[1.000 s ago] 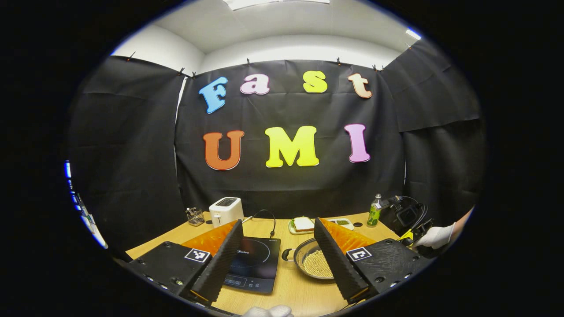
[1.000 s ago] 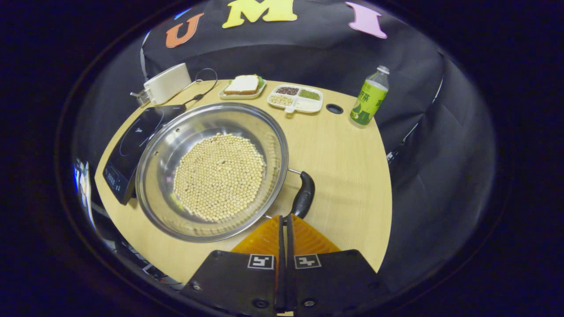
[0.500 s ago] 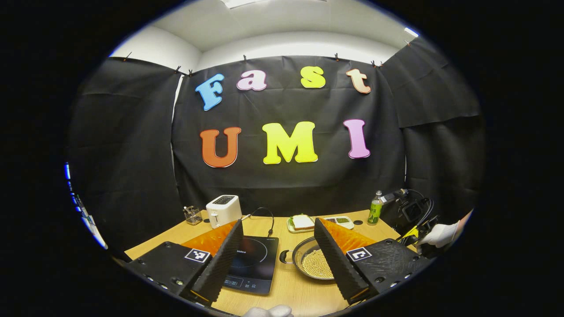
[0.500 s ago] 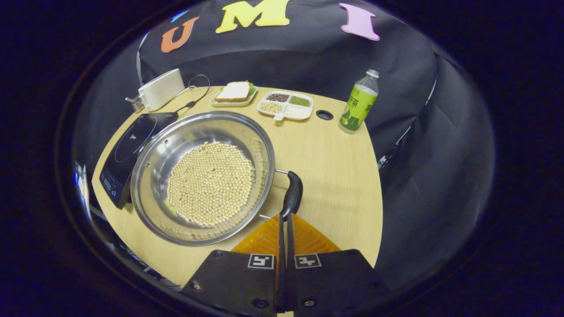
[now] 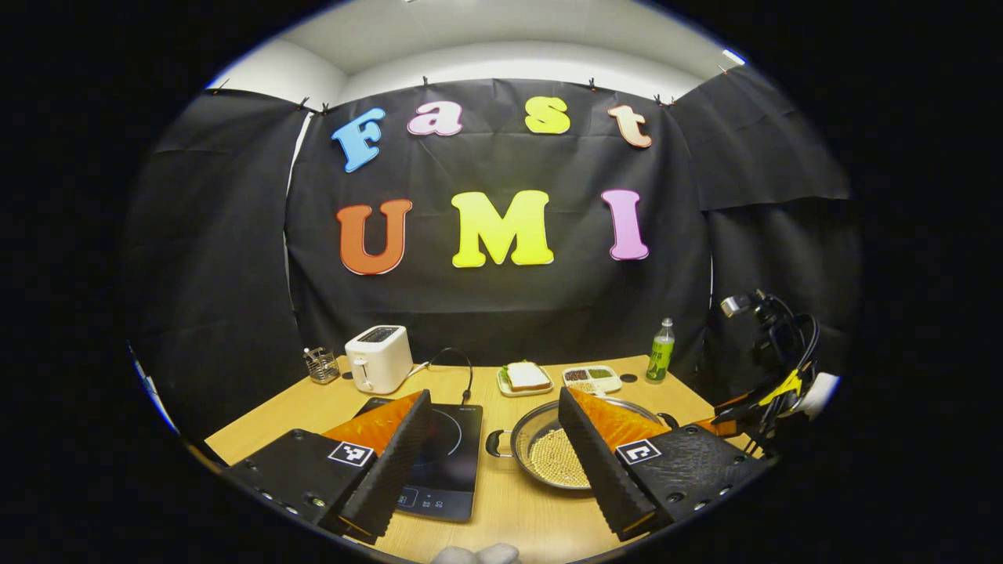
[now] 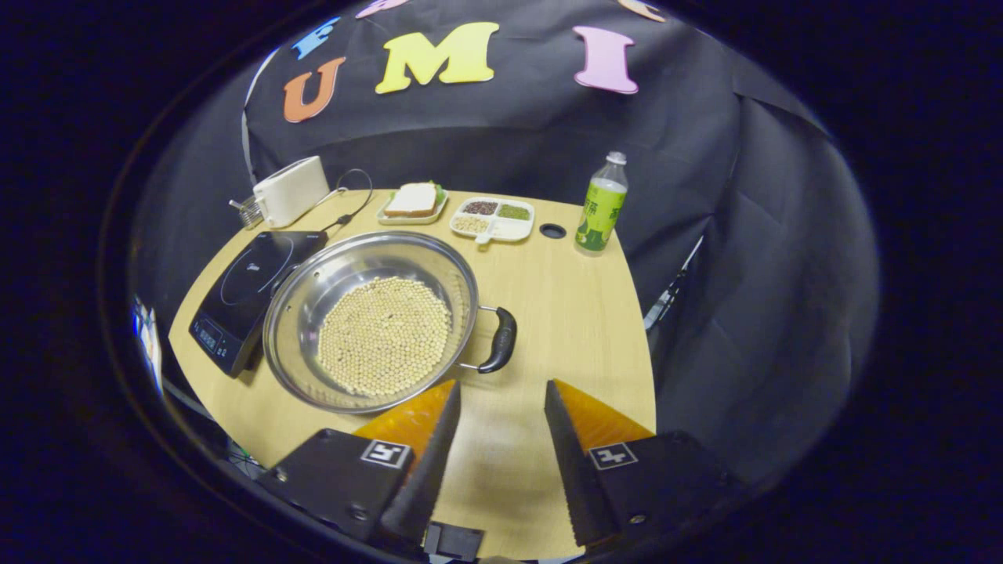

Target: First push the handle of the pot to place it horizontally, then grasp the pot with both hands and set it on the induction cooktop.

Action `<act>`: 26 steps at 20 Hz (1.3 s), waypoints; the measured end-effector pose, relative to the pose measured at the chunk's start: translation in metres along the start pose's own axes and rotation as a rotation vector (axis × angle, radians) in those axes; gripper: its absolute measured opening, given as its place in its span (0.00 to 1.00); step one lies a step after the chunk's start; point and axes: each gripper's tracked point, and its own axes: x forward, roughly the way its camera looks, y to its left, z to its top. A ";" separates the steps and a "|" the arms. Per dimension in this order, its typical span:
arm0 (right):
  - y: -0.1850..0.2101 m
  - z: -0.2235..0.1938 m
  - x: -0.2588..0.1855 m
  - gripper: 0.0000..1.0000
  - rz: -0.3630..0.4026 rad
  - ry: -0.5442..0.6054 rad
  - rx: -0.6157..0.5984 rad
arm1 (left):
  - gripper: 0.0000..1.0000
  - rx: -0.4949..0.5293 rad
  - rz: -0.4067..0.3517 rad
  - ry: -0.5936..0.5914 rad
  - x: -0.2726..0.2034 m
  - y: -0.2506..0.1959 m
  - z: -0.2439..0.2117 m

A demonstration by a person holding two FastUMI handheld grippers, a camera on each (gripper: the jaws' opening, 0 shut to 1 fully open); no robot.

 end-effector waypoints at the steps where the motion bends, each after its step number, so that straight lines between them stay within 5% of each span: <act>1: 0.001 -0.002 -0.003 0.79 0.002 -0.012 0.018 | 0.96 -0.001 0.006 0.008 0.002 0.004 -0.006; 13: 0.010 -0.011 0.015 0.84 0.045 0.032 0.097 | 0.97 0.015 -0.063 0.245 0.074 -0.030 -0.101; 26: -0.003 0.016 0.083 0.78 0.047 0.106 0.080 | 0.97 0.027 -0.003 0.437 0.162 -0.014 -0.177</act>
